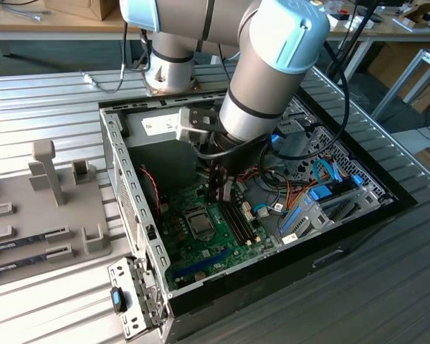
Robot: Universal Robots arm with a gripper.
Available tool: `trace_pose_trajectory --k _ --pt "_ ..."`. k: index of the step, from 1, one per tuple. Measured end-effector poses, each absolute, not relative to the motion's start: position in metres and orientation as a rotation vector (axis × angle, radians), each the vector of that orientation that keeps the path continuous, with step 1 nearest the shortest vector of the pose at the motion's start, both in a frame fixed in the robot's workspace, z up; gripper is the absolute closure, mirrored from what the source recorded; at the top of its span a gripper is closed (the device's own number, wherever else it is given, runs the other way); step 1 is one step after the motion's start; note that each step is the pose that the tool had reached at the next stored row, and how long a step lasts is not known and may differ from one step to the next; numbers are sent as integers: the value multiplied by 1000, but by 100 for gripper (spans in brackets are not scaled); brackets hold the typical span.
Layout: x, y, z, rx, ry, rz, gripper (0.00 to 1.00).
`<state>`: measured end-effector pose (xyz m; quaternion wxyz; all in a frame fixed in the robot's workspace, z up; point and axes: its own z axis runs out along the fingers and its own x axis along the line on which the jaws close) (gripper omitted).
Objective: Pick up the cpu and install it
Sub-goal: 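Install the first cpu locking lever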
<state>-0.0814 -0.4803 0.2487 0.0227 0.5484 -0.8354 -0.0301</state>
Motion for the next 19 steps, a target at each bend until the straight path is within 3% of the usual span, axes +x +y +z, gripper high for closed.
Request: trace_pose_trajectory --k 19 --pt "-77 -486 237 1698 -2587 -94 89"
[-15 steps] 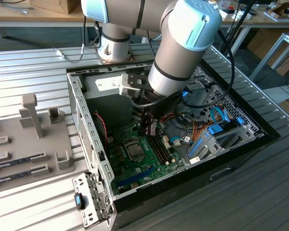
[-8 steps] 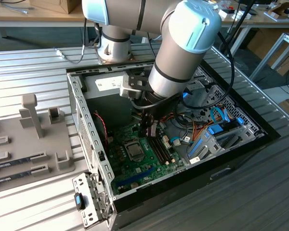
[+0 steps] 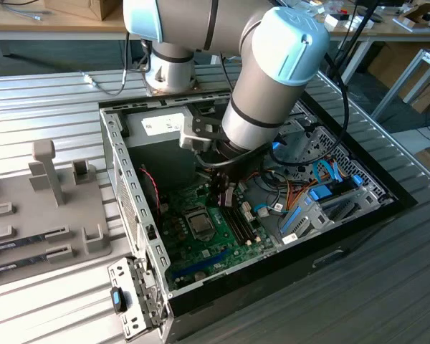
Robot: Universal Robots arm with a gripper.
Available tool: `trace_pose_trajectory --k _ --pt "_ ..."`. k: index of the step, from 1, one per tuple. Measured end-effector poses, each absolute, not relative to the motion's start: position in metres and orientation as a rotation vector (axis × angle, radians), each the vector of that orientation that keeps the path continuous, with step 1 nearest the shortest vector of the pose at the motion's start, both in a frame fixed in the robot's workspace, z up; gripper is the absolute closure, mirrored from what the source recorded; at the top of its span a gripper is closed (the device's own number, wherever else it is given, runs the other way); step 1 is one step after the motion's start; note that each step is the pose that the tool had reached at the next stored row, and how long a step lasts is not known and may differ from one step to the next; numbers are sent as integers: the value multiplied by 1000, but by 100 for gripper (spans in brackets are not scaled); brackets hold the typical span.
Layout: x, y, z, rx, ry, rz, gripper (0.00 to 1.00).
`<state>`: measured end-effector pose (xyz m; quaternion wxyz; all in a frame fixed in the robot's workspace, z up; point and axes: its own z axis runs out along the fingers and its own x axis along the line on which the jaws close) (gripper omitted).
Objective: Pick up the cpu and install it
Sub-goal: 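Install the first cpu locking lever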
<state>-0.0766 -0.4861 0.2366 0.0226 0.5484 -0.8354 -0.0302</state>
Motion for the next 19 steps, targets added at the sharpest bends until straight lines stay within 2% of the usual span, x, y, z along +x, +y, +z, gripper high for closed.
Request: trace_pose_trajectory --k 19 --pt "-75 -506 219 1695 -2583 -81 89"
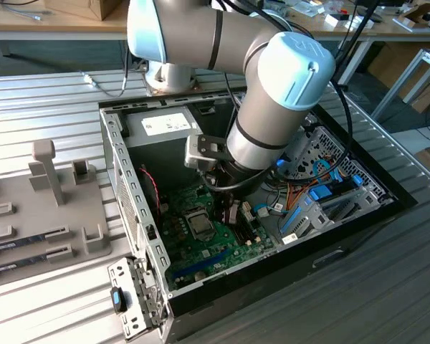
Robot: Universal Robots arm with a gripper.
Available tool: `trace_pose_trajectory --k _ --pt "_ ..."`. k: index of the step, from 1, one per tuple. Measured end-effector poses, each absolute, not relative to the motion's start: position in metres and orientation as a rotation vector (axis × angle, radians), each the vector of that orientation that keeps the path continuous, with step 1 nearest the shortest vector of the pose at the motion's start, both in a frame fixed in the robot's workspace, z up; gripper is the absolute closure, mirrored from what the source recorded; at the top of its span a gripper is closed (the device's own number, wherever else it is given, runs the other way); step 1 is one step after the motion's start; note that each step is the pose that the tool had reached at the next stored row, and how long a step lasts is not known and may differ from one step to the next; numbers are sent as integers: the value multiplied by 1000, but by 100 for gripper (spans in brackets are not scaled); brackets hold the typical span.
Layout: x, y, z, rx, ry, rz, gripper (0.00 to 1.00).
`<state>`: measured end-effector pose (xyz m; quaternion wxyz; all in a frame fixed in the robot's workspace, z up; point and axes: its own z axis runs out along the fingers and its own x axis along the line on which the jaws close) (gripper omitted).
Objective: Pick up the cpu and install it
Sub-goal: 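Install the first cpu locking lever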
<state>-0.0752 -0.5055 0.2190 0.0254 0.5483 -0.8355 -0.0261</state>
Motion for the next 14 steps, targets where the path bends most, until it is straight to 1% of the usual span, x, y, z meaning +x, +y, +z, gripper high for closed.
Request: trace_pose_trajectory --k 7,14 --pt "-72 -506 206 1689 -2576 -58 89" --pt "-66 -506 198 1688 -2575 -55 89"
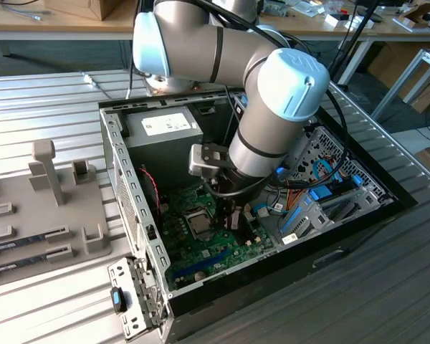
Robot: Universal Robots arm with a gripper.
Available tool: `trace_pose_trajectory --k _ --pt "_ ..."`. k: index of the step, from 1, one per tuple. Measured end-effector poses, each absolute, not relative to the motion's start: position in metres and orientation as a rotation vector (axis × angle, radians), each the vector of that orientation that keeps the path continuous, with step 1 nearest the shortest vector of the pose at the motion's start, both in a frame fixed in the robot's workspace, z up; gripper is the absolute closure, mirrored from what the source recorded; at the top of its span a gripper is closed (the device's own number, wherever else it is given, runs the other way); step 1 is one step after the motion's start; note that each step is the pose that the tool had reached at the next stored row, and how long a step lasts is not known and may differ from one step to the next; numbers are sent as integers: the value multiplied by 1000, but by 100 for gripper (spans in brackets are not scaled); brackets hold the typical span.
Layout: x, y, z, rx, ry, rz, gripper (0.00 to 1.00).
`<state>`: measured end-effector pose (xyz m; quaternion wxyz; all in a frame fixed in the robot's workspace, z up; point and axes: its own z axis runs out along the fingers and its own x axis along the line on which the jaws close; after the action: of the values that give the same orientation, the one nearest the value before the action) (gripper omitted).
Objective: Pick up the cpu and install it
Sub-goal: 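Install the first cpu locking lever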
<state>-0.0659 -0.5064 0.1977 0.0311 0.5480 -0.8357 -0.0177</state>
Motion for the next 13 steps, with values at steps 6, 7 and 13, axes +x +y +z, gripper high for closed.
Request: trace_pose_trajectory --k 6,7,13 --pt "-63 -506 195 1689 -2575 -55 89" --pt "-63 -506 194 1689 -2575 -55 89" --pt "-62 -506 192 1685 -2572 -50 89"
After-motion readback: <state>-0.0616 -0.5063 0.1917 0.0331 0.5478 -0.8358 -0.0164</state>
